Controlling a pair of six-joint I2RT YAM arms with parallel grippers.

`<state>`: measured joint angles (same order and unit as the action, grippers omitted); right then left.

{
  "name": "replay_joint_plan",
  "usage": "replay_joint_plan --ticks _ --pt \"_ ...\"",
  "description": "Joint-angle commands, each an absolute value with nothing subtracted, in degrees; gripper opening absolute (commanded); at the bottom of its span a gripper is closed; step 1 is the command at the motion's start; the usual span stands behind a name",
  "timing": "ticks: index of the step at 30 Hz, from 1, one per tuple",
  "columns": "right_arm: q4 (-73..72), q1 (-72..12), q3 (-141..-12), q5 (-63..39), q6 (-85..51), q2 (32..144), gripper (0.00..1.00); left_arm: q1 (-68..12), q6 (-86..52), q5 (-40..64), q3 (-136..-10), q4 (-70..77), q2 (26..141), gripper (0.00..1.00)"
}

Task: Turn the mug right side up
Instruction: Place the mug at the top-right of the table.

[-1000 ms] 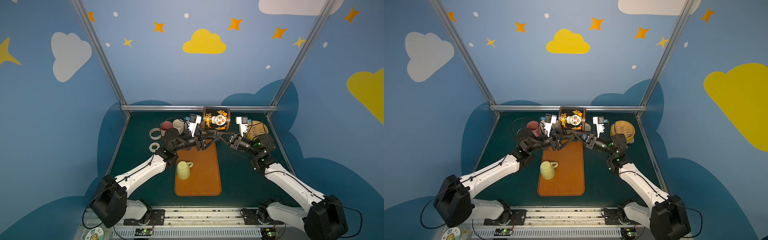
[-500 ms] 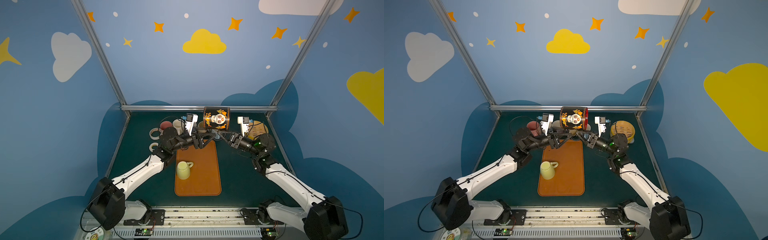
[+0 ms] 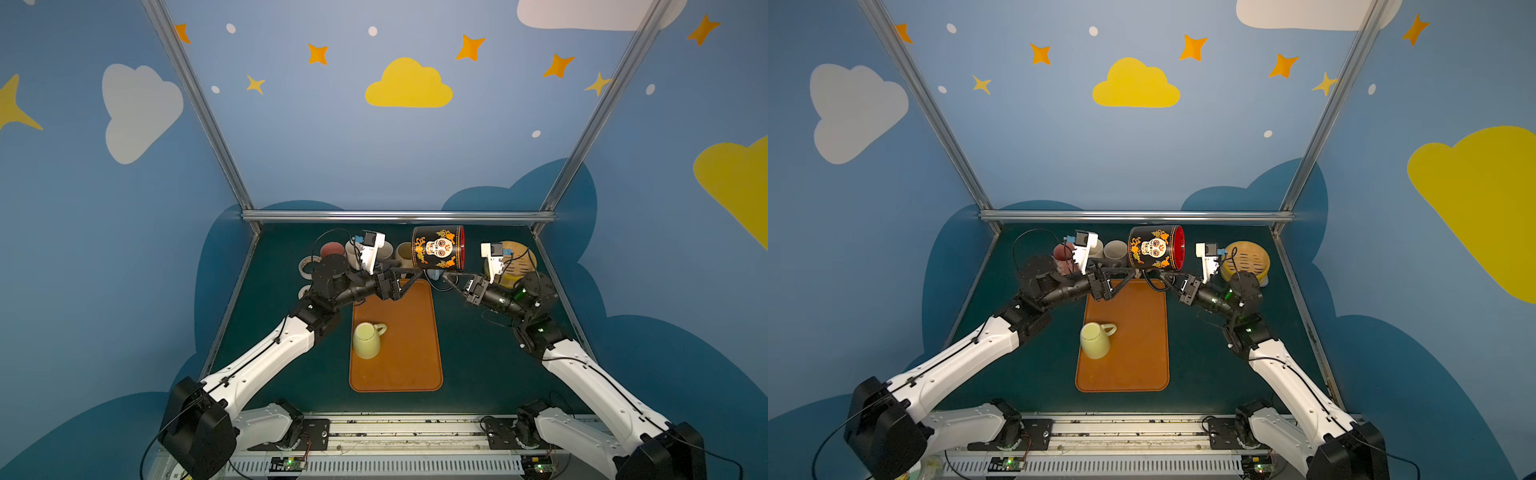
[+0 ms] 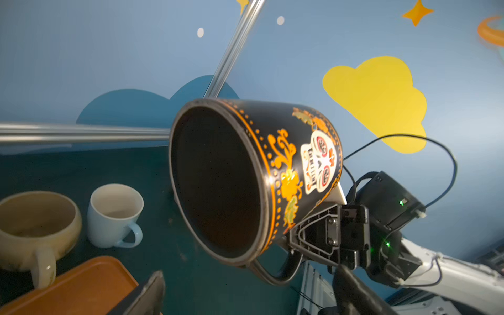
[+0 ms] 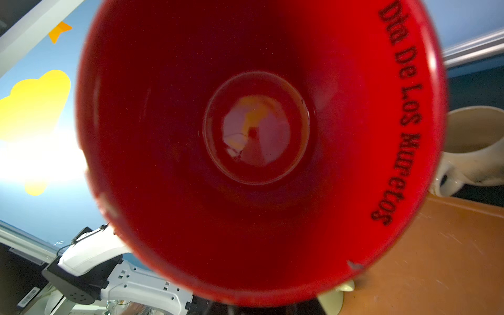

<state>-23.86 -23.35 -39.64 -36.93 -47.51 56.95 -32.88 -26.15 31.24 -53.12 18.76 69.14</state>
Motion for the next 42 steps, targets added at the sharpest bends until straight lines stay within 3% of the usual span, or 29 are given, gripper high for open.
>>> replay_joint_plan --ticks 1,11,23,42 --pt "-27.08 -21.97 -40.28 -35.12 -45.12 53.80 0.00 -32.70 -25.00 26.78 -53.54 11.67 66.77 1.00" --pt "-17.64 -16.74 -40.40 -31.80 -44.28 53.04 0.00 -32.70 -25.60 10.00 -54.91 -8.75 59.66 1.00" --pt "-1.91 -13.89 -45.26 -21.83 -33.33 58.03 0.00 -32.60 -24.85 0.82 -54.80 -22.57 52.34 1.00" --pt "6.28 -13.92 -54.30 -8.36 -19.92 75.03 0.00 -32.25 -23.65 -0.35 -50.96 -29.04 45.81 1.00"
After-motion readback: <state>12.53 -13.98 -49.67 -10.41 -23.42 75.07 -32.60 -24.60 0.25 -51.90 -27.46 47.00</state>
